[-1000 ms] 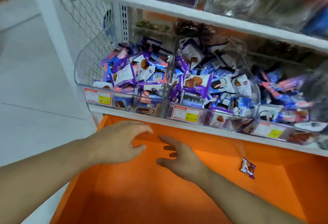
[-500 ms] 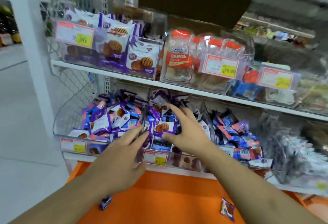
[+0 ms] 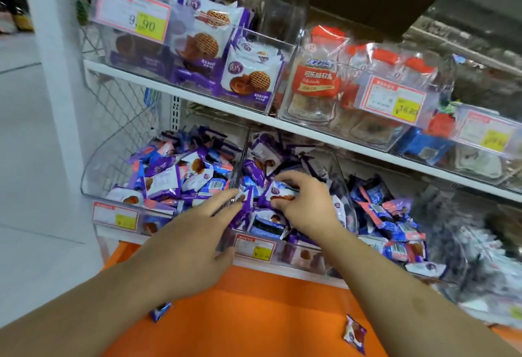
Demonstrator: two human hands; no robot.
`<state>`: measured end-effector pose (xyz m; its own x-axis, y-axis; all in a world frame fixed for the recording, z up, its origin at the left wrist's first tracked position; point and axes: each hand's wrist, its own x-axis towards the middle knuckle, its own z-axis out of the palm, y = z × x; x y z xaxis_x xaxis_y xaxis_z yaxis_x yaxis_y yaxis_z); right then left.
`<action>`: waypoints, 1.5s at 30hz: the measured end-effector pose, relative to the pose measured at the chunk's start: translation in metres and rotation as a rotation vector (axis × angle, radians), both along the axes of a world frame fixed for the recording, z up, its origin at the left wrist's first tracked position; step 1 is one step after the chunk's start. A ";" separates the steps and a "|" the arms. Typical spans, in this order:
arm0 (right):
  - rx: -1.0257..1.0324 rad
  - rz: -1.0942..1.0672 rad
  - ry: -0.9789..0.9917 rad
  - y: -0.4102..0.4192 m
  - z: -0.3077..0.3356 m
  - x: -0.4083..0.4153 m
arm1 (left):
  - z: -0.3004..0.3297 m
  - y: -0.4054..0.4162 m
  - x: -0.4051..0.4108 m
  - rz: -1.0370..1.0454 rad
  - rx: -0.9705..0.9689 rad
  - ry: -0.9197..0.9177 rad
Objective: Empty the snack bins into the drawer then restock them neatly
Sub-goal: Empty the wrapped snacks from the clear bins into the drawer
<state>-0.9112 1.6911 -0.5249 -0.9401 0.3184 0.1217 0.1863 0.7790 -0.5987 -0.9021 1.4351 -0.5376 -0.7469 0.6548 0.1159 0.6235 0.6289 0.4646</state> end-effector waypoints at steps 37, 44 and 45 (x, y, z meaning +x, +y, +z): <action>-0.712 -0.084 -0.515 -0.022 -0.232 0.142 | -0.229 -0.036 -0.014 0.265 -0.249 -0.561; -0.473 -0.346 -0.480 0.068 -0.274 0.176 | -0.254 0.036 0.014 0.088 -0.082 -0.530; -0.405 -0.425 -0.476 0.087 -0.282 0.185 | -0.264 0.045 0.017 0.065 -0.082 -0.527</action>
<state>-0.7265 1.7780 -0.8071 -0.6481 0.5990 -0.4703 0.7317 0.3186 -0.6027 -0.8852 1.4800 -0.8013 -0.7294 0.5964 -0.3350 0.2777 0.7057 0.6518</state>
